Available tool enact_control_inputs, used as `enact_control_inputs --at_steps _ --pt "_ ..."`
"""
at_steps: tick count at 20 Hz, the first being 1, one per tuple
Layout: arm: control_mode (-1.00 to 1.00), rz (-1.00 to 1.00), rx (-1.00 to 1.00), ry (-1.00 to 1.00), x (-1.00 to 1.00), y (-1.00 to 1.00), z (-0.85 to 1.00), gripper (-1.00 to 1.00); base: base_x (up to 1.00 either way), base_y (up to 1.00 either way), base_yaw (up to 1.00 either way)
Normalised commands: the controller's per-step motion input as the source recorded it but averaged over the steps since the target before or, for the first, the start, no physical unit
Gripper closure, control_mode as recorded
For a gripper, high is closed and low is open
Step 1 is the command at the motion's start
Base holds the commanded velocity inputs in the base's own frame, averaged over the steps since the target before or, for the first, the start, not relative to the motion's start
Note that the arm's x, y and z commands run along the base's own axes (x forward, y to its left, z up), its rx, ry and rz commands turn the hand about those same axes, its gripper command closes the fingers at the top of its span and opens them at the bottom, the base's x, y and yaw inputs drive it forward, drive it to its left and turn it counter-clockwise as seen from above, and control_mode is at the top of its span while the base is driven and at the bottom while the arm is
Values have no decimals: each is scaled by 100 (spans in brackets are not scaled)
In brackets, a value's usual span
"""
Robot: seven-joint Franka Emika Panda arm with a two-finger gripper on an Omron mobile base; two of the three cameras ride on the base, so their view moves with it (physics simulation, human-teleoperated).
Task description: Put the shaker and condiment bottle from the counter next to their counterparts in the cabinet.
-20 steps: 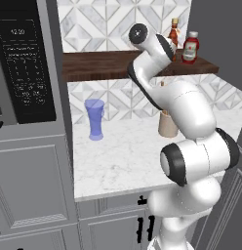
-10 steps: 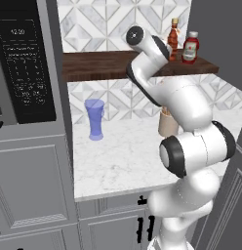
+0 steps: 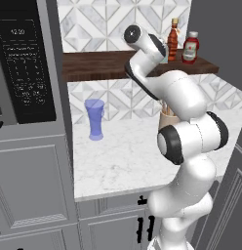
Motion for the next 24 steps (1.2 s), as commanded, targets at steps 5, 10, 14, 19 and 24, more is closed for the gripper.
enact_control_inputs --at_steps 5,10,14,19,24 --pt "-100 0 0 0 25 0 0 -100 0 0 0" --pt "-100 0 0 0 19 0 0 -100 0 0 0" --pt "-100 0 0 0 -7 0 0 -100 0 0 0" --pt "-100 0 0 -1 -34 1 0 -100 0 0 0" --pt "-100 0 -3 0 -38 10 0 -100 0 0 0"
